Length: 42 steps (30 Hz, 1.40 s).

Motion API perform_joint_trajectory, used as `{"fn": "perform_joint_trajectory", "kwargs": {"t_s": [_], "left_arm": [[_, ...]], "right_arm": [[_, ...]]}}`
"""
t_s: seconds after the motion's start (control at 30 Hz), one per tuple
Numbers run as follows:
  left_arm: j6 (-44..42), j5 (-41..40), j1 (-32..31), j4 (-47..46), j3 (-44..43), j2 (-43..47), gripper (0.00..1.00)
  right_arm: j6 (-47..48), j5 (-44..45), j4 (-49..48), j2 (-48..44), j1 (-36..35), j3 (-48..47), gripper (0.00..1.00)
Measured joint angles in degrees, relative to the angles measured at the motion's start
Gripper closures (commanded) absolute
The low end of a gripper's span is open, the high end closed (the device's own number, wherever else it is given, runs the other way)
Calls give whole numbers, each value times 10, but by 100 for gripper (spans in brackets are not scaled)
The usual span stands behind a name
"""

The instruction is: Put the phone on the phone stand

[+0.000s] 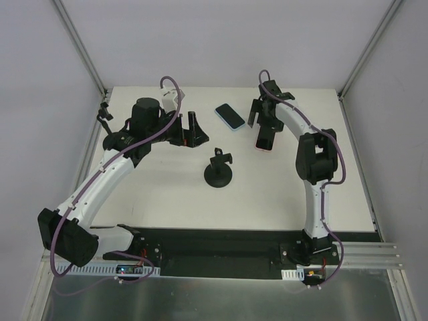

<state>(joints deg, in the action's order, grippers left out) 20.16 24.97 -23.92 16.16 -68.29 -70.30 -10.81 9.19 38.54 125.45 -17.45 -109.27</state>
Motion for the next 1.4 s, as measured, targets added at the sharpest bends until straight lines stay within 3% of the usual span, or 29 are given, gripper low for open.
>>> {"fn": "perform_joint_trajectory", "kwargs": {"t_s": [0.23, 0.77, 1.23, 1.4], "left_arm": [[0, 3, 0, 1, 0, -30, 2], [0, 16, 0, 0, 0, -33, 2], [0, 17, 0, 0, 0, -33, 2], [0, 17, 0, 0, 0, -33, 3]], "right_arm": [[-1, 22, 54, 46, 0, -18, 4], [7, -8, 63, 72, 15, -16, 1], [43, -28, 87, 83, 22, -37, 32], [47, -31, 88, 83, 22, -38, 56]]}}
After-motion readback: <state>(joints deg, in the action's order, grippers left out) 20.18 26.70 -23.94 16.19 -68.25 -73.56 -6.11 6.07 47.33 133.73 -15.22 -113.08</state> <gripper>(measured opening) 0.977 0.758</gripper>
